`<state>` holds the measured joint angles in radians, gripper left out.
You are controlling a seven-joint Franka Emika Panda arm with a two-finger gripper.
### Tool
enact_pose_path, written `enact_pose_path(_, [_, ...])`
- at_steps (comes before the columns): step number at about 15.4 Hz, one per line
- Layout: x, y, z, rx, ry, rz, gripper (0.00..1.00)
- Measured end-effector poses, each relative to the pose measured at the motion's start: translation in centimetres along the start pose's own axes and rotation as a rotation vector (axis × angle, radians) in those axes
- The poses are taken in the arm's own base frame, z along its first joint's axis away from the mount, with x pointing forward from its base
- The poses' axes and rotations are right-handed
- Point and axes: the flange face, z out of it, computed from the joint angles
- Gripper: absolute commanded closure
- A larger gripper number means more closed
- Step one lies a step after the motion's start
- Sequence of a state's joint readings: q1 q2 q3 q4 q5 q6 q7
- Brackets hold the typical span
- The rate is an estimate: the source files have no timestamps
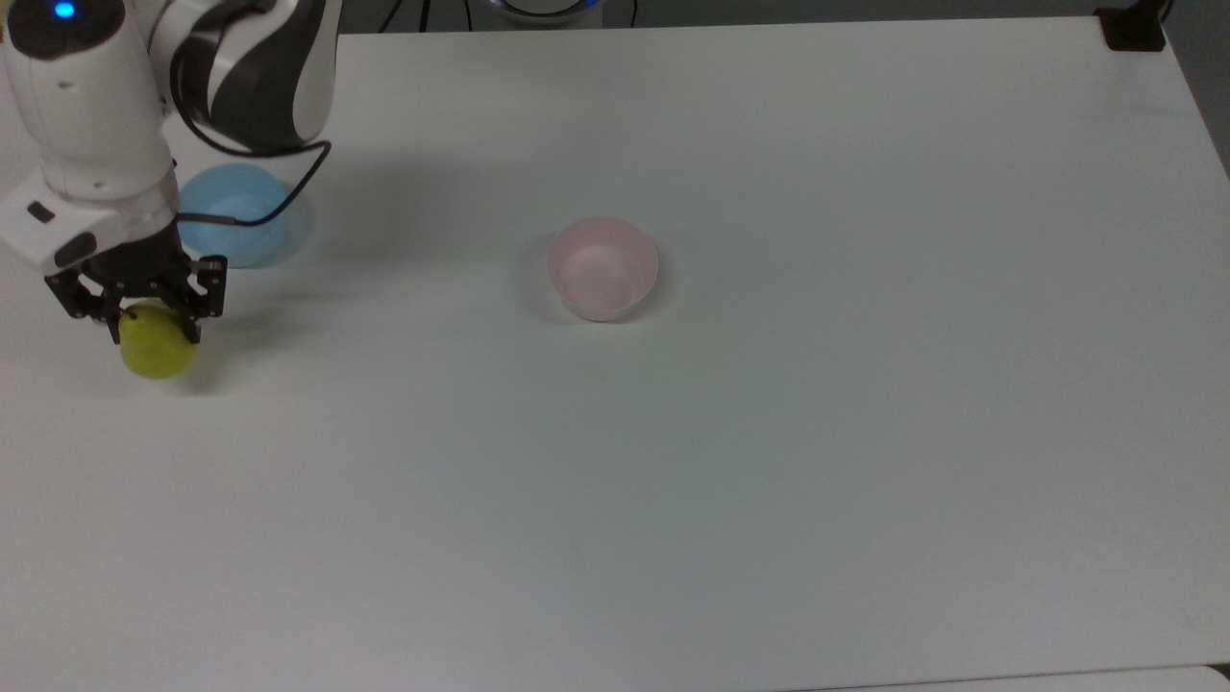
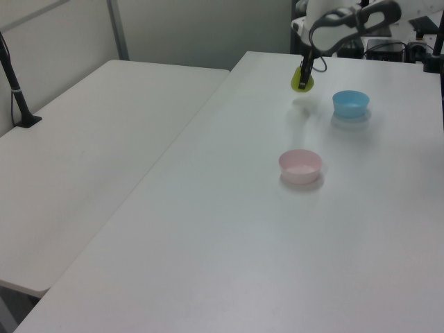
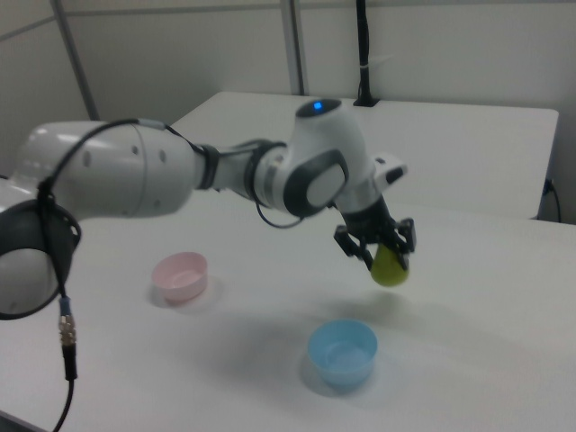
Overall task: Place the pear in the bowl
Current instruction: 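Carry the held pear over to the pale pink bowl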
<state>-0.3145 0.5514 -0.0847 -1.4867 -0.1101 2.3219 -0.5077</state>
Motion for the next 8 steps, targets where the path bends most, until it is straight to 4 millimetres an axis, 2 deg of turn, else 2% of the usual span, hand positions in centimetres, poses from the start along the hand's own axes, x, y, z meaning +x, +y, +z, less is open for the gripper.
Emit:
enact_pose_path(2, [0.5, -0.8, -3.5, 0.022, -0.009, -0.01, 1.0])
enact_pose_path(4, [1.2, -2.4, -7.2, 0.049, -0.014, -0.003, 1.0])
enact_pose_path(8, [2.6, -8.1, -15.5, 0.1, -0.06, 0.022, 1.0])
